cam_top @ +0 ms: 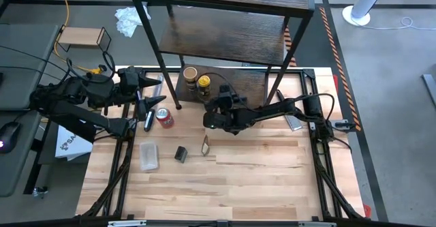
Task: Shelf spices
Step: Put the black seasoning bottle on the bottom shelf aligned with the yellow seasoning bottle
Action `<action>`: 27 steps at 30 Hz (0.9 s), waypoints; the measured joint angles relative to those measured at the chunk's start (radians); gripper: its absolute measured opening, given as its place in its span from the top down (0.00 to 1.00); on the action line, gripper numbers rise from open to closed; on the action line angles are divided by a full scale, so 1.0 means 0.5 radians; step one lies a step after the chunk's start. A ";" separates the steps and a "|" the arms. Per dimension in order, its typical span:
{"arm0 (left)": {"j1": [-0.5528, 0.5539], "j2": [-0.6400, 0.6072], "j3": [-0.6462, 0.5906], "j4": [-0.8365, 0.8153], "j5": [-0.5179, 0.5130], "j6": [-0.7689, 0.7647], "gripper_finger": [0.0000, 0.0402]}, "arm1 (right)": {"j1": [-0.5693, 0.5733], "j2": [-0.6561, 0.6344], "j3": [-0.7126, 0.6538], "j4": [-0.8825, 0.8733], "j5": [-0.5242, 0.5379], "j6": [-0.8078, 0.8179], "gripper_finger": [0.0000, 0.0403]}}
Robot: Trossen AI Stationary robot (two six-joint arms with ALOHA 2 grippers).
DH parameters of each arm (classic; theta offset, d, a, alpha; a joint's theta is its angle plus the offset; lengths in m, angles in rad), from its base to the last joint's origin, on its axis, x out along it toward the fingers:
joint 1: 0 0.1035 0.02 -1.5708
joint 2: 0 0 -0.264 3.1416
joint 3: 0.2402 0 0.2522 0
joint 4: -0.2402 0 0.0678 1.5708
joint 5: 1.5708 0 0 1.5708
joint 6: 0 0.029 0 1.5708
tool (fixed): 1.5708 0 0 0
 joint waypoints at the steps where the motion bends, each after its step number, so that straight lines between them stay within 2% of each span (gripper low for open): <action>1: 0.000 0.000 0.000 0.000 -0.001 0.000 0.28 | 0.000 0.010 -0.002 -0.002 -0.040 0.000 0.36; 3: 0.000 0.001 0.000 -0.001 -0.005 0.000 0.28 | -0.004 0.017 -0.008 -0.013 -0.119 -0.003 0.31; 6: 0.000 0.001 0.000 0.000 -0.006 0.000 0.28 | -0.008 0.008 -0.001 0.014 -0.132 -0.003 0.29; 16: -0.001 0.001 0.000 0.000 -0.007 -0.019 0.28 | -0.002 0.009 0.007 0.039 -0.106 -0.088 0.28; 27: -0.001 0.001 0.000 -0.001 -0.007 -0.021 0.28 | 0.020 -0.001 0.009 0.262 -0.121 -0.436 0.27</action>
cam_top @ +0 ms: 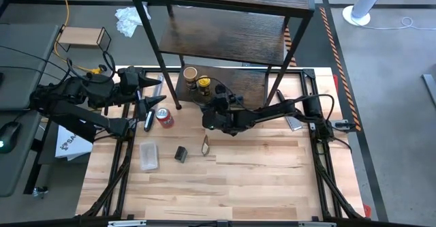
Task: Shelf spices
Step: Put the black seasoning bottle on the bottom shelf aligned with the yellow seasoning bottle
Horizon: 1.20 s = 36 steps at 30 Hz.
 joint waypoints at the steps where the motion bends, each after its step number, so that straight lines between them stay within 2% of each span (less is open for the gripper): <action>1: 0.000 0.000 0.000 0.000 0.000 -0.001 0.28 | 0.001 -0.006 0.000 0.002 0.000 -0.010 0.27; 6: 0.000 0.000 0.000 -0.002 -0.001 -0.033 0.28 | 0.005 -0.046 0.003 -0.021 0.061 -0.081 0.27; 19: 0.000 -0.014 -0.002 -0.018 0.033 -0.053 0.28 | 0.021 -0.057 0.003 -0.024 0.002 -0.103 0.27; 23: 0.000 -0.043 -0.002 -0.037 0.034 -0.105 0.28 | 0.044 -0.098 0.002 -0.124 -0.005 -0.087 0.27; 30: 0.000 -0.090 -0.002 -0.075 0.032 -0.157 0.28 | 0.062 -0.200 0.002 -0.542 -0.054 0.305 0.27; 36: 0.000 -0.098 -0.002 -0.075 0.031 -0.175 0.28 | 0.080 -0.200 0.002 -0.633 -0.168 0.566 0.27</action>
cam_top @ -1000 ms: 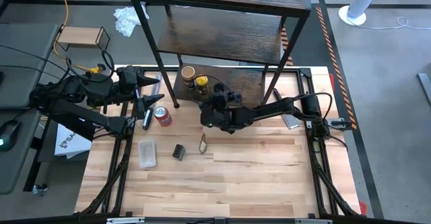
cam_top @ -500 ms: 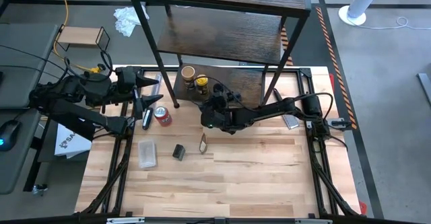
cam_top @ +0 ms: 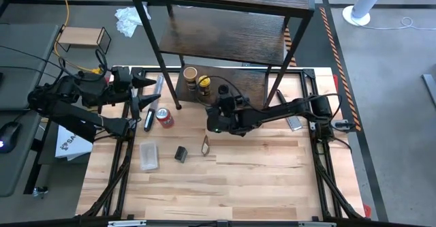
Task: Shelf spices
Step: Put the black seasoning bottle on the bottom shelf aligned with the yellow seasoning bottle
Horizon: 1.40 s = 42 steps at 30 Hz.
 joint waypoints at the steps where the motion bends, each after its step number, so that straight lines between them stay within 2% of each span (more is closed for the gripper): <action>1: 0.000 0.000 0.000 -0.001 0.000 0.000 0.28 | 0.007 0.000 0.000 0.000 0.004 0.019 0.27; 4: 0.000 0.001 0.000 -0.001 0.000 0.000 0.28 | 0.017 0.000 0.000 0.000 -0.029 0.061 0.27; 11: 0.000 -0.006 0.000 -0.075 -0.002 -0.018 0.28 | 0.052 0.000 0.000 -0.088 -0.288 0.063 0.27; 16: 0.000 -0.019 0.000 -0.085 -0.015 -0.024 0.28 | 0.111 0.000 -0.001 -0.186 -0.322 0.096 0.27; 20: 0.000 -0.034 0.000 -0.088 -0.024 -0.018 0.28 | 0.140 -0.013 -0.001 -0.426 -0.449 0.295 0.27; 24: 0.000 -0.050 0.000 -0.092 -0.044 -0.031 0.28 | 0.189 -0.035 -0.001 -0.860 -0.705 0.585 0.29; 26: 0.001 -0.059 0.000 -0.091 -0.052 -0.043 0.28 | 0.217 -0.074 -0.002 -1.108 -0.774 0.888 0.34; 28: 0.001 -0.067 0.001 -0.091 -0.060 -0.078 0.28 | 0.230 -0.147 -0.002 -1.287 -0.787 1.189 0.44; 30: 0.001 -0.070 0.001 -0.091 -0.067 -0.130 0.28 | 0.228 -0.218 -0.002 -1.394 -0.761 1.406 0.59; 33: 0.001 -0.068 0.002 -0.093 -0.069 -0.201 0.28 | 0.212 -0.284 -0.002 -1.405 -0.641 1.634 0.89; 34: 0.001 -0.065 0.002 -0.092 -0.069 -0.227 0.28 | 0.197 -0.298 -0.002 -1.382 -0.597 1.685 0.94; 37: 0.001 -0.059 0.002 -0.093 -0.069 -0.298 0.28 | 0.135 -0.312 -0.002 -1.216 -0.593 1.785 0.97; 42: 0.001 -0.059 0.002 -0.092 -0.072 -0.349 0.28 | 0.052 -0.292 -0.005 -0.988 -0.632 1.621 1.00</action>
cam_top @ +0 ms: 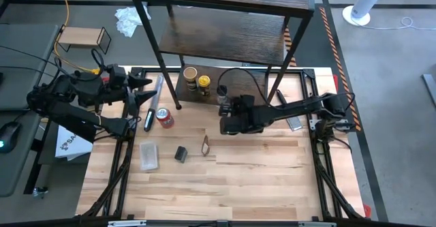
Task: Shelf spices
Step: Put the black seasoning bottle on the bottom shelf aligned with the yellow seasoning bottle
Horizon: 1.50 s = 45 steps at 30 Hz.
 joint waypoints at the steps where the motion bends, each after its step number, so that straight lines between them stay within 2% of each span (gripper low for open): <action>1: 0.000 0.000 0.000 0.000 -0.010 0.001 0.28 | -0.018 0.000 0.000 0.012 0.008 -0.007 1.00; 5: 0.000 0.000 0.000 0.000 -0.026 -0.001 0.28 | -0.093 0.000 0.000 0.115 -0.018 -0.083 1.00; 8: 0.000 0.000 0.000 0.000 -0.028 -0.001 0.28 | -0.111 0.000 -0.001 0.343 -0.184 -0.264 1.00; 10: 0.000 0.000 0.000 0.000 -0.027 -0.001 0.28 | -0.104 0.002 -0.001 0.463 -0.208 -0.392 1.00; 17: 0.000 0.000 0.000 0.002 -0.070 0.000 0.28 | -0.174 0.002 -0.001 0.530 -0.176 -0.460 1.00; 23: 0.000 0.000 0.000 0.002 -0.076 0.000 0.28 | -0.229 0.002 -0.001 0.715 -0.356 -0.635 1.00; 28: 0.000 0.000 0.000 0.002 -0.090 0.002 0.28 | -0.254 0.002 -0.001 0.762 -0.297 -0.633 1.00; 33: 0.000 0.000 0.000 0.001 -0.119 0.003 0.28 | -0.320 0.002 -0.001 0.930 -0.307 -0.793 1.00; 40: -0.001 0.000 0.000 -0.006 -0.119 0.005 0.28 | -0.347 -0.018 0.005 0.741 -0.448 -0.980 1.00; 45: 0.000 0.000 0.000 -0.013 -0.119 0.005 0.28 | -0.274 -0.007 0.006 0.682 -0.609 -0.924 1.00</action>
